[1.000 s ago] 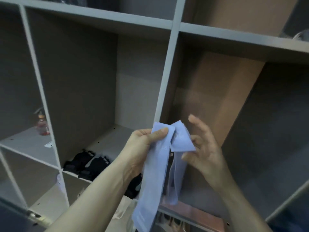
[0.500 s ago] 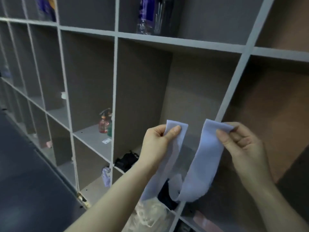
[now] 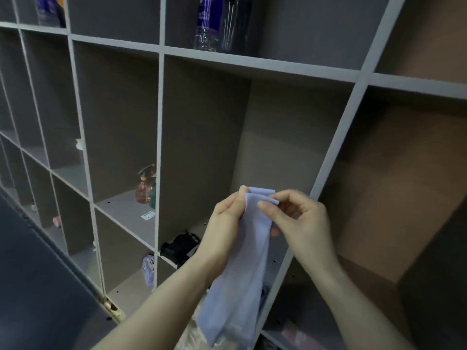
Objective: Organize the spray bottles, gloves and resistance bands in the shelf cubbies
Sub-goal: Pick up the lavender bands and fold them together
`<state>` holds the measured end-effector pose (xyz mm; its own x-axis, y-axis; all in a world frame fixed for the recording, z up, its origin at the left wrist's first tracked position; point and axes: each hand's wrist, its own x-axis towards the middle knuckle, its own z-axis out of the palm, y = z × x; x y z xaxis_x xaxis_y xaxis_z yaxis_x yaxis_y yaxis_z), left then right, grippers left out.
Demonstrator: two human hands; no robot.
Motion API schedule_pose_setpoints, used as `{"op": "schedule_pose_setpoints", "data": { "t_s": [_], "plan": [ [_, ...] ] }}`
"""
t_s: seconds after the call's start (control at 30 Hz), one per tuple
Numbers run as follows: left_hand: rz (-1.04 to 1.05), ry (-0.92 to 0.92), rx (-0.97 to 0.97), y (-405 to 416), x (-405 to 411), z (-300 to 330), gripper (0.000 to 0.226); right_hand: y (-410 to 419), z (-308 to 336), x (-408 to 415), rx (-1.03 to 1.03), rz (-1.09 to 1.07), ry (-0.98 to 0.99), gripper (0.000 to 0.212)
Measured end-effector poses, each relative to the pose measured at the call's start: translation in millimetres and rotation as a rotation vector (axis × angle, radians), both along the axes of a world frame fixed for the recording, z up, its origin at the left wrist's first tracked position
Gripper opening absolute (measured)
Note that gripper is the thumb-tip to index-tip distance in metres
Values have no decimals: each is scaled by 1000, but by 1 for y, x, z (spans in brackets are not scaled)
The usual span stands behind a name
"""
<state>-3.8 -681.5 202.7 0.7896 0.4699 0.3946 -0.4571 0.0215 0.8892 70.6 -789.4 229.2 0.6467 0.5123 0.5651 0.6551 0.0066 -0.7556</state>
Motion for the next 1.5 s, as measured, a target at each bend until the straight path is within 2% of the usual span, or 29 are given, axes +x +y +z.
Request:
{"op": "schedule_pose_setpoints", "data": {
  "t_s": [0.1,0.3,0.37,0.47,0.57,0.67,0.8,0.87,0.93,1.0,1.07,1.17,1.23,1.37,1.5],
  "plan": [
    [-45,-26,30,-10,3,1,52,-10,1,1,-19,-46,-71,9],
    [-129,2,65,-33,10,4,61,-33,4,9,-241,-302,-314,13],
    [-162,-12,62,-38,12,2,54,-37,4,8,-267,-344,-332,15],
    [-166,-28,75,-43,16,-3,31,-45,2,6,-222,-358,-281,15],
    [-141,-28,45,-49,21,-5,28,-54,0,4,-180,-307,-164,11],
    [-125,2,18,-53,25,-9,31,-64,7,8,-122,-240,-45,18],
    [-176,34,23,-60,29,-12,32,-73,23,19,-346,-142,-42,24],
    [-187,15,42,-64,31,-11,31,-72,28,22,-364,-9,44,15],
    [-175,7,49,-66,33,-12,31,-72,32,25,-356,57,60,16],
    [-151,0,93,-69,35,-13,33,-72,34,27,-351,47,53,18],
    [-158,-20,138,-71,35,-11,32,-74,32,25,-377,-56,-51,15],
    [-379,-3,93,-67,36,-9,23,-78,34,21,-311,-165,-136,12],
    [-575,135,68,-63,39,-16,23,-83,40,25,-267,-243,-170,10],
    [-825,380,116,-69,47,-49,23,-103,54,51,-341,-413,-212,14],
    [-987,501,108,-71,51,-79,16,-145,56,87,-328,-532,-36,17]
  ]
}}
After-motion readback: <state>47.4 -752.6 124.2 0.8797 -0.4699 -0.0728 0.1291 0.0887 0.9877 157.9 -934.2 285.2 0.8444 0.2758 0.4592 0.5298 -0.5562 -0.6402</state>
